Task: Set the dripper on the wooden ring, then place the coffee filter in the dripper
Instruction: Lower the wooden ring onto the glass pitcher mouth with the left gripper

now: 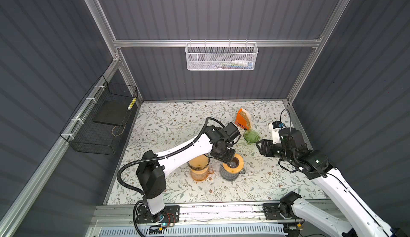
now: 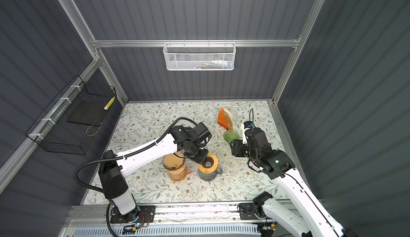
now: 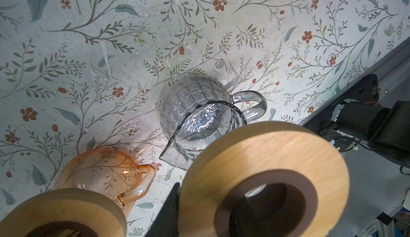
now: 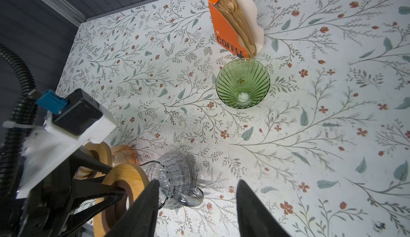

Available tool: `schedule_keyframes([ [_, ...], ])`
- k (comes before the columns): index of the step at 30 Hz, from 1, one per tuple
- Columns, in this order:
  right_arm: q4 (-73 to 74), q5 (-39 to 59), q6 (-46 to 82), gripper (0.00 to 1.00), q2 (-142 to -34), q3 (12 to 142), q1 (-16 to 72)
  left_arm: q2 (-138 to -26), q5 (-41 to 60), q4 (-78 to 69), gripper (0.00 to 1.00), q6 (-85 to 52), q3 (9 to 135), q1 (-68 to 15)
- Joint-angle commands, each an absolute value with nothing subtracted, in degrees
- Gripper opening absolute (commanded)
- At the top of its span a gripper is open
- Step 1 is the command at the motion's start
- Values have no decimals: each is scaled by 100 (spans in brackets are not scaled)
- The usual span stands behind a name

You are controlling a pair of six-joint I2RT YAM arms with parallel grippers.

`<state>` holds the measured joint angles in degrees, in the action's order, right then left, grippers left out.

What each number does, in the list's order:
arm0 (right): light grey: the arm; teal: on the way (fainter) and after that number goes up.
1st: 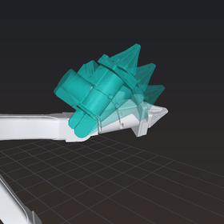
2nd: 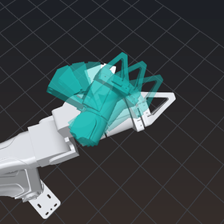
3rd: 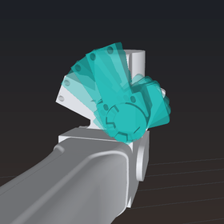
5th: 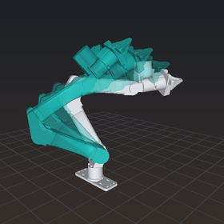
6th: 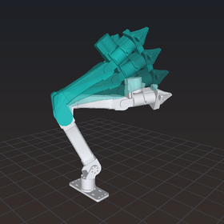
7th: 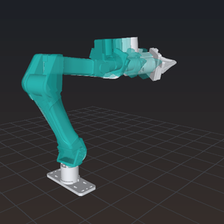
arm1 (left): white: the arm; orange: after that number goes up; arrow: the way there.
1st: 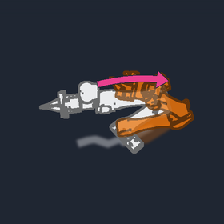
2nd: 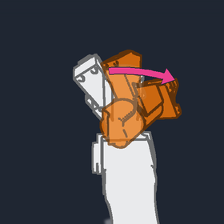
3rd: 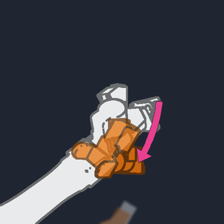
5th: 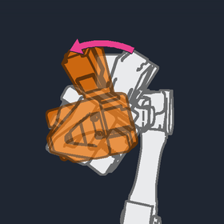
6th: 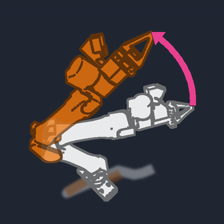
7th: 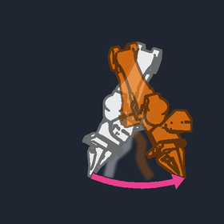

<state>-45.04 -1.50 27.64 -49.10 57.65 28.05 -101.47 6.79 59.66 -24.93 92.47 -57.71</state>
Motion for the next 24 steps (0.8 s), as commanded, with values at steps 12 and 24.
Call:
schedule_keyframes([
  [12,-4473,-106,2732,56,-5019,5704,2775,-10397,538,5603,9,-2652,8975,-5810],
  [24,-4457,-81,2756,57,-4992,5682,2770,-10434,231,5526,10,-2733,8903,-5818],
])
